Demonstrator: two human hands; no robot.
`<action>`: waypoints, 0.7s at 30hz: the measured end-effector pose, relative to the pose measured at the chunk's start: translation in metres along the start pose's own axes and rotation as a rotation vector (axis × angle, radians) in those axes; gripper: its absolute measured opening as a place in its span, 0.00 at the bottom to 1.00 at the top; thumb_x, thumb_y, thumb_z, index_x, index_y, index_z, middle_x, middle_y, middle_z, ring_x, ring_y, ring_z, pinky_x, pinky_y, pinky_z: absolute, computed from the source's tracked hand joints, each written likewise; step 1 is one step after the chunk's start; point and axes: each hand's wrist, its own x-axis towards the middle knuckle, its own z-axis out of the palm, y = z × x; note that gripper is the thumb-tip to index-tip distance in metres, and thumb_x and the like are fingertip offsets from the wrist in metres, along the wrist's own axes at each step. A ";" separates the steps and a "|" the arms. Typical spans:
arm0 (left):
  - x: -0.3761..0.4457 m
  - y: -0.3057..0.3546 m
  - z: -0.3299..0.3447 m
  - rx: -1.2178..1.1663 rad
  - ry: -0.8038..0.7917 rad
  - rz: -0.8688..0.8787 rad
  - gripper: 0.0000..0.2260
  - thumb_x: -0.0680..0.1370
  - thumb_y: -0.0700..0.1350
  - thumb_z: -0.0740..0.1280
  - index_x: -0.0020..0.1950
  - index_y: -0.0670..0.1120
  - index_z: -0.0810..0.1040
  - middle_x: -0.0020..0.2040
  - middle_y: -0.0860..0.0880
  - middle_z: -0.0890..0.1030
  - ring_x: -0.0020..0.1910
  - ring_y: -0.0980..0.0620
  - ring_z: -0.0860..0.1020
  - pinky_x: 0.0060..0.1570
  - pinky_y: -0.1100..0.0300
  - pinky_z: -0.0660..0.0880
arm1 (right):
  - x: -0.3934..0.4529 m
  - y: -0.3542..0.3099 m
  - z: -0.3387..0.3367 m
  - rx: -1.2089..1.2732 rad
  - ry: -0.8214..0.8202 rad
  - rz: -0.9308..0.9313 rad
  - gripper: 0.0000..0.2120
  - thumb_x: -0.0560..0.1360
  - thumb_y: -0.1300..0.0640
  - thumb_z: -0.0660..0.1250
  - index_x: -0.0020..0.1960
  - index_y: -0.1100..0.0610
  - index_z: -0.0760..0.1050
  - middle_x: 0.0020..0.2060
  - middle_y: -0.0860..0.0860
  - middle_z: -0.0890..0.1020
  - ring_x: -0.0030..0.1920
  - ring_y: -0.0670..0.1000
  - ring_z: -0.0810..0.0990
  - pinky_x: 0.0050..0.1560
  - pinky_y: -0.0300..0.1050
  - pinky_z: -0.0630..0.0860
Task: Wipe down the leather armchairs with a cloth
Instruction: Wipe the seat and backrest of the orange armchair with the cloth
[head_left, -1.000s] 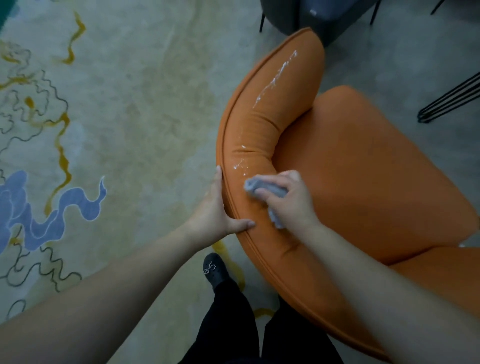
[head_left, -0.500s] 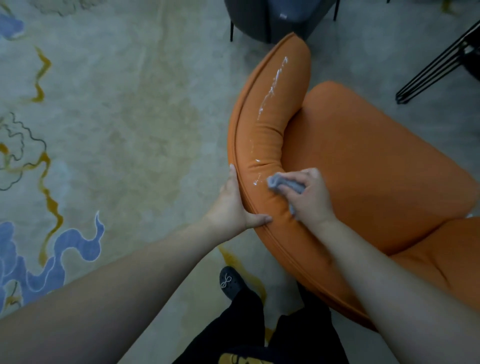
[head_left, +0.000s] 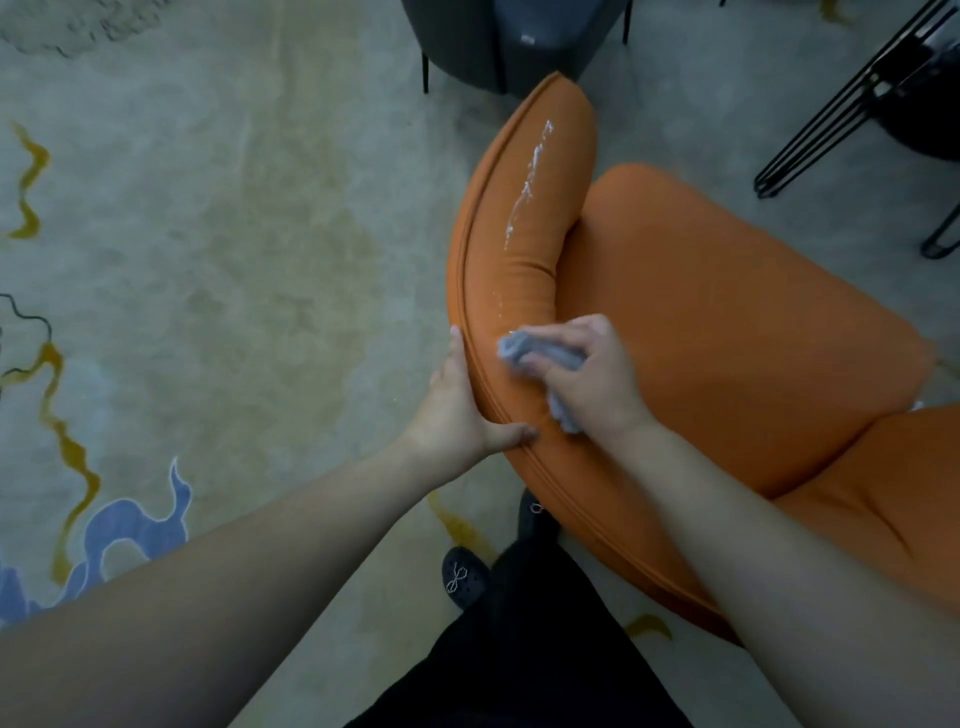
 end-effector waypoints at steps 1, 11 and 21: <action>0.002 0.000 0.000 -0.004 0.004 -0.001 0.63 0.61 0.55 0.81 0.78 0.48 0.36 0.77 0.46 0.55 0.73 0.47 0.62 0.68 0.48 0.68 | -0.002 -0.002 0.008 -0.009 -0.076 -0.045 0.14 0.69 0.60 0.75 0.55 0.53 0.82 0.51 0.52 0.70 0.44 0.38 0.75 0.45 0.25 0.71; 0.025 0.008 -0.013 -0.003 0.032 -0.053 0.62 0.62 0.53 0.81 0.78 0.46 0.37 0.78 0.46 0.53 0.76 0.51 0.55 0.66 0.64 0.56 | 0.036 -0.010 0.018 0.072 -0.057 -0.024 0.15 0.68 0.61 0.76 0.51 0.47 0.81 0.46 0.45 0.70 0.46 0.34 0.75 0.47 0.22 0.68; 0.044 0.014 -0.028 0.064 0.035 -0.049 0.60 0.62 0.52 0.81 0.78 0.45 0.39 0.79 0.46 0.52 0.76 0.51 0.53 0.66 0.66 0.53 | 0.056 -0.009 0.023 0.048 -0.111 -0.080 0.16 0.68 0.63 0.75 0.53 0.49 0.81 0.46 0.49 0.69 0.47 0.37 0.73 0.51 0.23 0.67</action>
